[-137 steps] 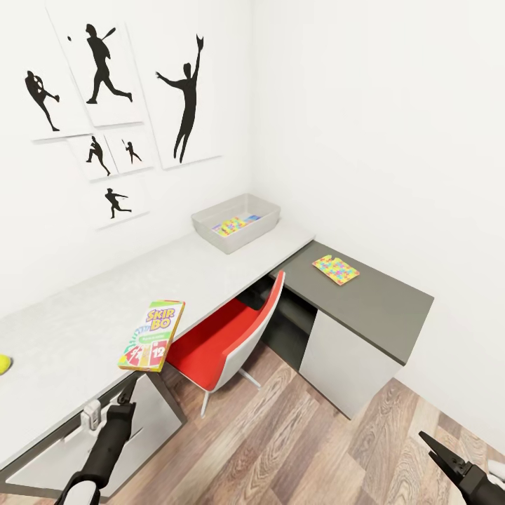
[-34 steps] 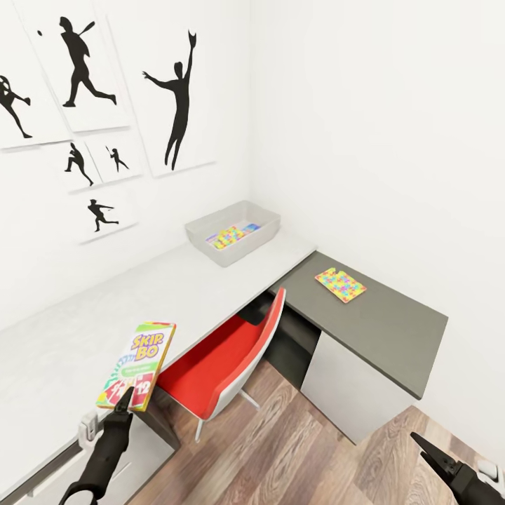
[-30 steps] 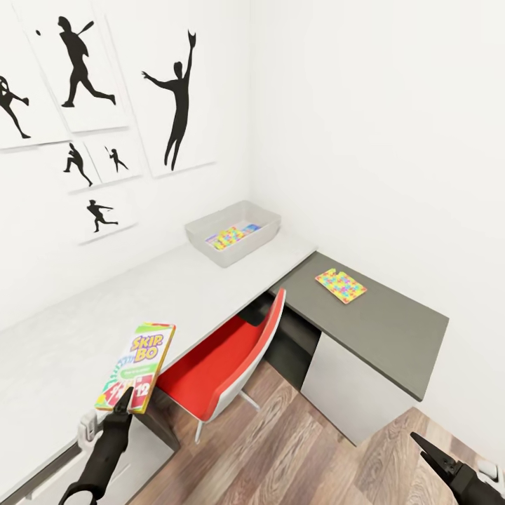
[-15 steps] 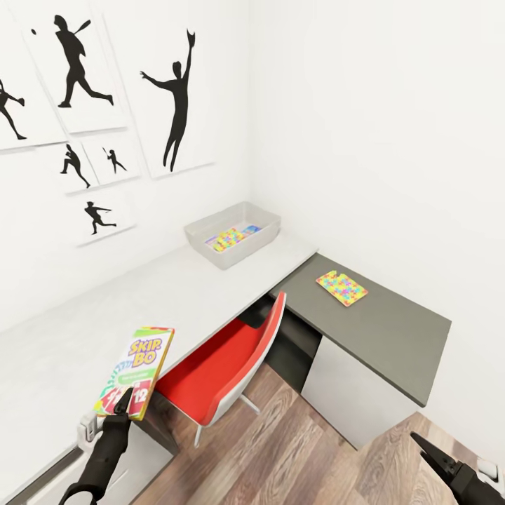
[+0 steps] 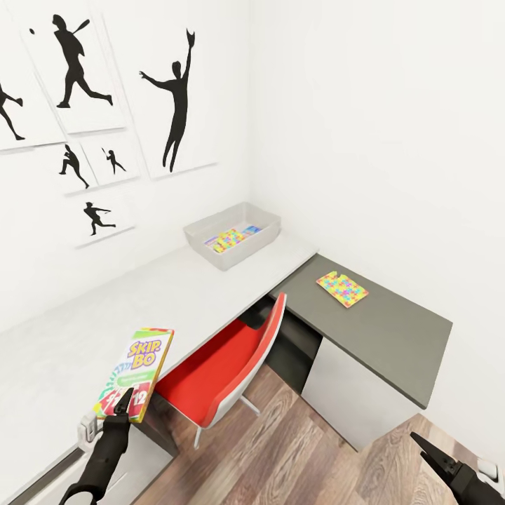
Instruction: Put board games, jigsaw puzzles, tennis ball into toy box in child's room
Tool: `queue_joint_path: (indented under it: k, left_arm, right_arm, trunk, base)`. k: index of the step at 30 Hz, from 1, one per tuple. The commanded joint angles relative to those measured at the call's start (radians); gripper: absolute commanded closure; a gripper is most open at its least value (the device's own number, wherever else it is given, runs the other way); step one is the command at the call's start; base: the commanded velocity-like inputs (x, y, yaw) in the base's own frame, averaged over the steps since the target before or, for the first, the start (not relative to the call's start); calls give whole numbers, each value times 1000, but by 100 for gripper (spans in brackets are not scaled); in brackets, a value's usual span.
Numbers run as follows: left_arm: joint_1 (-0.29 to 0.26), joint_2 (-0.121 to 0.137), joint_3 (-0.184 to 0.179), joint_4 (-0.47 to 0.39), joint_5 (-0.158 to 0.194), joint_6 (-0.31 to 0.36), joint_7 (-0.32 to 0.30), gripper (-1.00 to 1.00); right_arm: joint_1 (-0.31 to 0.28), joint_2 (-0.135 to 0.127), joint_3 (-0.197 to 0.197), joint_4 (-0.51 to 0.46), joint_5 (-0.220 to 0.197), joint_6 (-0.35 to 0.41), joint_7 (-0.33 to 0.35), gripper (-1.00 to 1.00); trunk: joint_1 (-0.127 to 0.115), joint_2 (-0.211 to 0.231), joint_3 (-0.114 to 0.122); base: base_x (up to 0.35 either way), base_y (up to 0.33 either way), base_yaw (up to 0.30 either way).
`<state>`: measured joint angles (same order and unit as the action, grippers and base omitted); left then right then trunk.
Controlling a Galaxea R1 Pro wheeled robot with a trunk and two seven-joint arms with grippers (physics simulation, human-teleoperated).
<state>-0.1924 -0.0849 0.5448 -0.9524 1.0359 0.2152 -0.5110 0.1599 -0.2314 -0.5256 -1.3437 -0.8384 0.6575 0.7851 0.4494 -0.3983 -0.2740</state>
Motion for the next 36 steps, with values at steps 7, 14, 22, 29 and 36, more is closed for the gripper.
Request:
queue_joint_path:
  k: [7,14,22,29,36]
  left_arm:
    - [-1,-1,4,0,8,10,-2,-100]
    - [-1,-1,13,4,10,1,-2,-100]
    - [-1,-2,46,7,12,-24,-2,-100]
    - [-1,-1,51,7,13,-26,-1,-100]
    - [-1,-2,52,7,12,-28,-2,-100]
  right_arm:
    - [0,0,-1,-1,-6,7,-1,-100]
    - [0,0,-1,0,-7,7,-1,-100]
    - [0,0,-1,0,-6,7,-1,-100]
    - [0,0,-1,-1,-6,7,-1,-100]
    - [0,-1,-1,-1,-6,7,-1,-100]
  trunk:
    - [1,-2,-2]
    - [1,-2,-2]
    - [1,-2,-2]
    - [1,-2,-2]
    - [1,-2,-2]
  base:
    - [0,0,0]
    - [0,0,0]
    - [0,0,0]
    - [0,0,0]
    - [0,0,0]
